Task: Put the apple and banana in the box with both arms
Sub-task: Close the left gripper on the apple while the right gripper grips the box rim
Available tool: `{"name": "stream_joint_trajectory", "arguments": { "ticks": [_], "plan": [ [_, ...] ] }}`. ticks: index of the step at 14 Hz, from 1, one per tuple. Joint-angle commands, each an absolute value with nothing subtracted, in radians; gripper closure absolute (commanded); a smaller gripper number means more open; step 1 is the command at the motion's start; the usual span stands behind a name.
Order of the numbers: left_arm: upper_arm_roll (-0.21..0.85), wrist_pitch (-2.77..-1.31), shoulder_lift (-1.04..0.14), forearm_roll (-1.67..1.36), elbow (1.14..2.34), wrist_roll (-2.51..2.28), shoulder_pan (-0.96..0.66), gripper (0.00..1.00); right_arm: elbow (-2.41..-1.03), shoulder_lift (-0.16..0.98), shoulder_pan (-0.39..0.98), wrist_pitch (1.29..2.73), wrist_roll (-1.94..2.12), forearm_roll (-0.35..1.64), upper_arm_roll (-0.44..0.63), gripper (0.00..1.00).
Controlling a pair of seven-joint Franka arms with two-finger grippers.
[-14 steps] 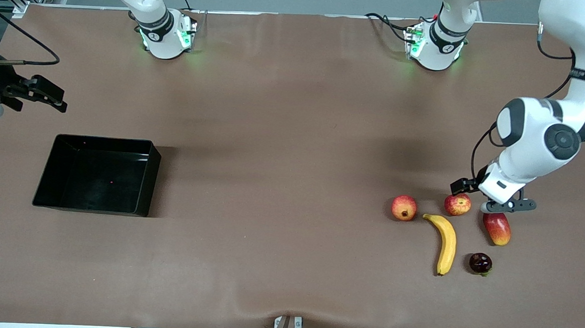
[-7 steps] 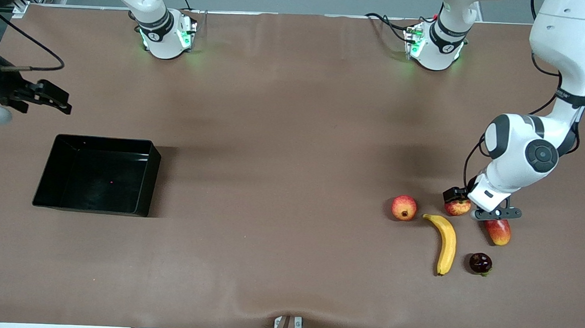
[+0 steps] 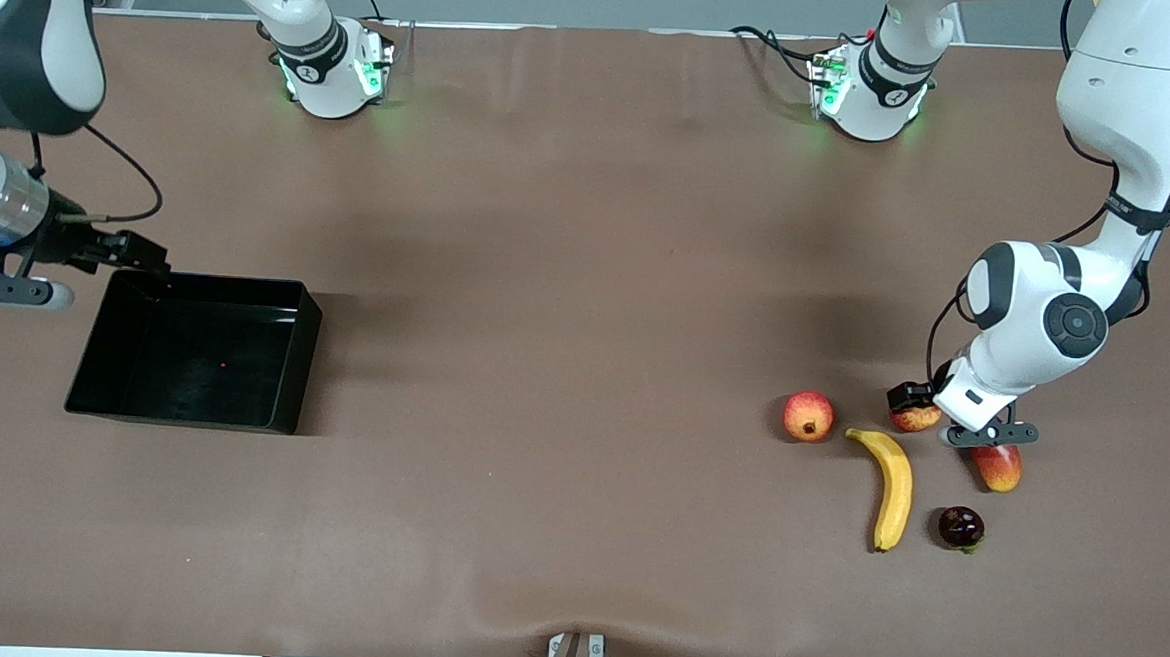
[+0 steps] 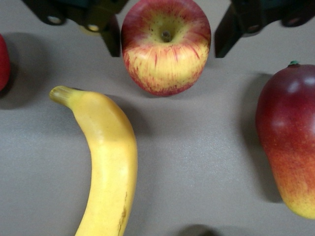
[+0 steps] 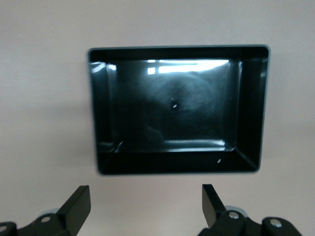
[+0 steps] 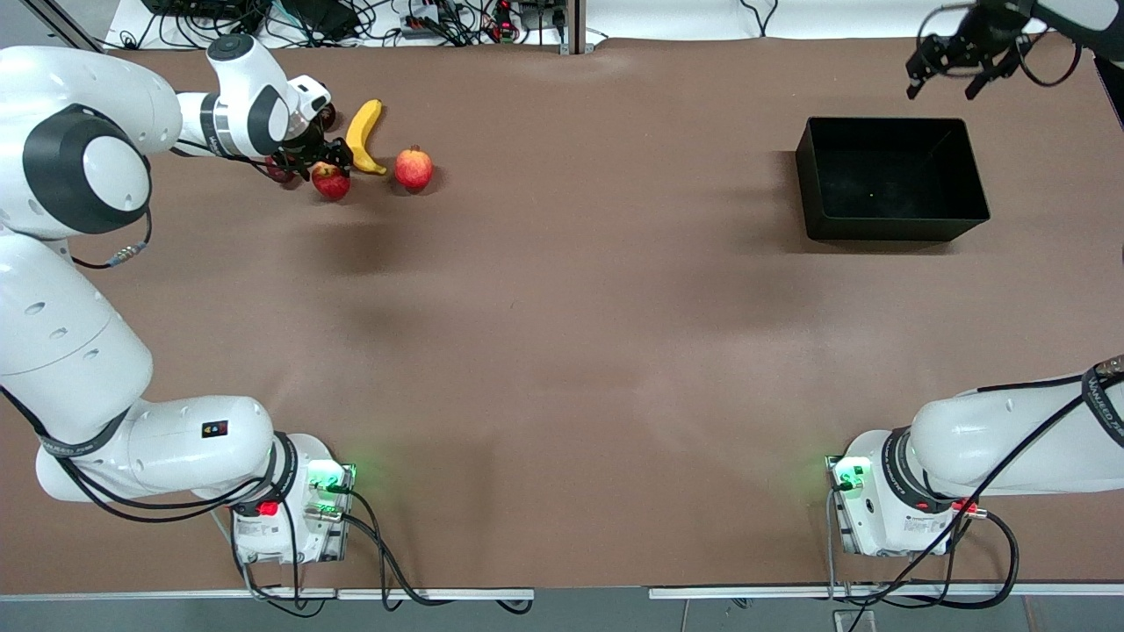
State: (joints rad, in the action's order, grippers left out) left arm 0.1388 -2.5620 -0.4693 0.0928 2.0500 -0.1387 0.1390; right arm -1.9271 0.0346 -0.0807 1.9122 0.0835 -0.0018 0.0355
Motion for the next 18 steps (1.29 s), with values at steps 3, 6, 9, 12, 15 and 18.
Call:
{"name": "stream_joint_trajectory", "arguments": {
  "ticks": [3,6,9,12,15,18],
  "plan": [
    [0.14,-2.566,-0.48,0.11,2.031,-0.117,0.127,0.96,-2.02,0.151,-0.245,2.175,0.311,-0.014,0.023,0.0],
    [0.141,-2.563,-0.466,0.11,2.019,-0.042,0.14,1.0,-1.99,0.28,-0.325,2.301,0.472,-0.002,0.021,0.0],
    [0.143,-2.517,-0.433,0.109,2.01,-0.031,0.14,1.0,-1.918,0.369,-0.35,2.304,0.506,-0.002,0.021,0.0],
    [0.149,-2.441,-0.382,0.109,2.005,-0.031,0.135,1.0,-1.893,0.437,-0.363,2.336,0.511,-0.002,0.021,0.0],
    [0.158,-2.309,-0.35,0.11,1.956,-0.029,0.132,1.0,-1.855,0.505,-0.379,2.355,0.548,-0.002,0.021,0.0],
    [0.163,-2.202,-0.334,0.11,1.905,-0.023,0.132,1.0,-1.829,0.547,-0.38,2.352,0.557,-0.002,0.021,0.28]
  ]
}}
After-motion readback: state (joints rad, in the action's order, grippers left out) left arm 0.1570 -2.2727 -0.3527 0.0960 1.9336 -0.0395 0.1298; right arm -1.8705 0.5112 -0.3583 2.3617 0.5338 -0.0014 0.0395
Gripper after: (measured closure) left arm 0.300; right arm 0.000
